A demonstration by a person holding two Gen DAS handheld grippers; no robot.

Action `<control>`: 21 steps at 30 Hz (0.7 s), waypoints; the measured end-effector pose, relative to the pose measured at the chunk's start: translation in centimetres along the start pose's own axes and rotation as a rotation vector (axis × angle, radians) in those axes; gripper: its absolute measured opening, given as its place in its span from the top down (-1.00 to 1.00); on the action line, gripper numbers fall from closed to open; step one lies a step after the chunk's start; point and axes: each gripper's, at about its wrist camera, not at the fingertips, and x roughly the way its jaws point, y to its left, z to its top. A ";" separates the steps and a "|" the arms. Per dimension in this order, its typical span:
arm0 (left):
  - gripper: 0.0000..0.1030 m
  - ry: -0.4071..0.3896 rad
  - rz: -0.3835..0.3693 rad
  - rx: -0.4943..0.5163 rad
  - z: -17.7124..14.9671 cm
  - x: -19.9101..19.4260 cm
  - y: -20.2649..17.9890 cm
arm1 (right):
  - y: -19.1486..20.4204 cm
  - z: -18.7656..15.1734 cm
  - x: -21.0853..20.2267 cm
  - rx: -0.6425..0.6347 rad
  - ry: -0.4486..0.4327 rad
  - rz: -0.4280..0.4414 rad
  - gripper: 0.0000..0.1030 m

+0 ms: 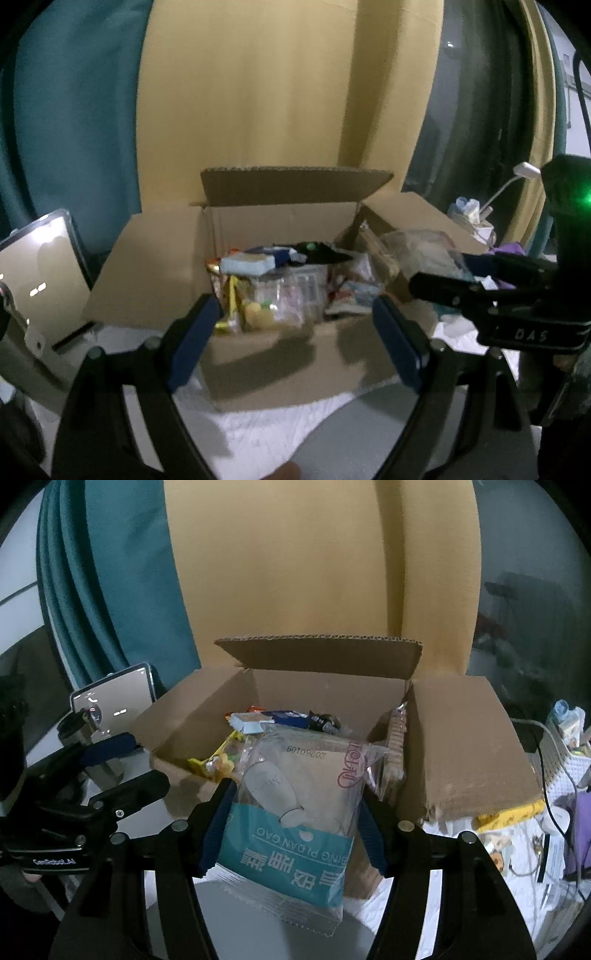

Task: Organize snacks
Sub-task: 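Carry the blue-and-white pack into the box and open the right gripper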

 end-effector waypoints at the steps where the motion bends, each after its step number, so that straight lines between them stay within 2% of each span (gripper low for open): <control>1: -0.68 0.001 0.002 0.001 0.3 0.5 0.1 | -0.2 0.2 0.3 -0.001 0.000 -0.001 -0.28; 9: -0.68 -0.004 0.017 0.003 2.1 3.7 1.1 | -1.7 1.9 3.8 -0.001 0.017 -0.018 -0.28; 21: -0.68 0.028 0.052 -0.069 5.0 8.1 3.8 | -4.0 6.2 9.9 0.013 0.058 -0.036 -0.28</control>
